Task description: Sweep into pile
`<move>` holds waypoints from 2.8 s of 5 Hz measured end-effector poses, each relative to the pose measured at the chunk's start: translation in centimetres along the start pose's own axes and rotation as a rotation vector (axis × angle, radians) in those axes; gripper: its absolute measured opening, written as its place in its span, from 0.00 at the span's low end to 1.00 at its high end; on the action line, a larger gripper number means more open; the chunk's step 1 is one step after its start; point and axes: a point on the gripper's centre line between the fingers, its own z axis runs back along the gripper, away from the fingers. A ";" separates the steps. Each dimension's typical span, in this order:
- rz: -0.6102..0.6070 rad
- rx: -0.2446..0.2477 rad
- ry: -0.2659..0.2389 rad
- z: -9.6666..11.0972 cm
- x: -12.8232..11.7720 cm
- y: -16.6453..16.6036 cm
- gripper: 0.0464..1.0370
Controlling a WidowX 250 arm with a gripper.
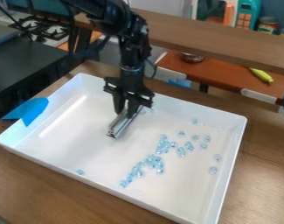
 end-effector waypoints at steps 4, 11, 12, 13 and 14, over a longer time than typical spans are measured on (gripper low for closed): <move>-0.075 -0.024 0.024 0.1 -1.3 -7.5 0.28; -0.077 -0.118 0.001 5.1 -3.9 -2.4 0.28; -0.065 -0.046 0.000 3.2 -4.9 2.1 0.28; -0.080 -0.018 0.015 2.0 -6.3 6.3 0.28; -0.106 -0.004 0.049 1.3 -7.7 7.5 0.28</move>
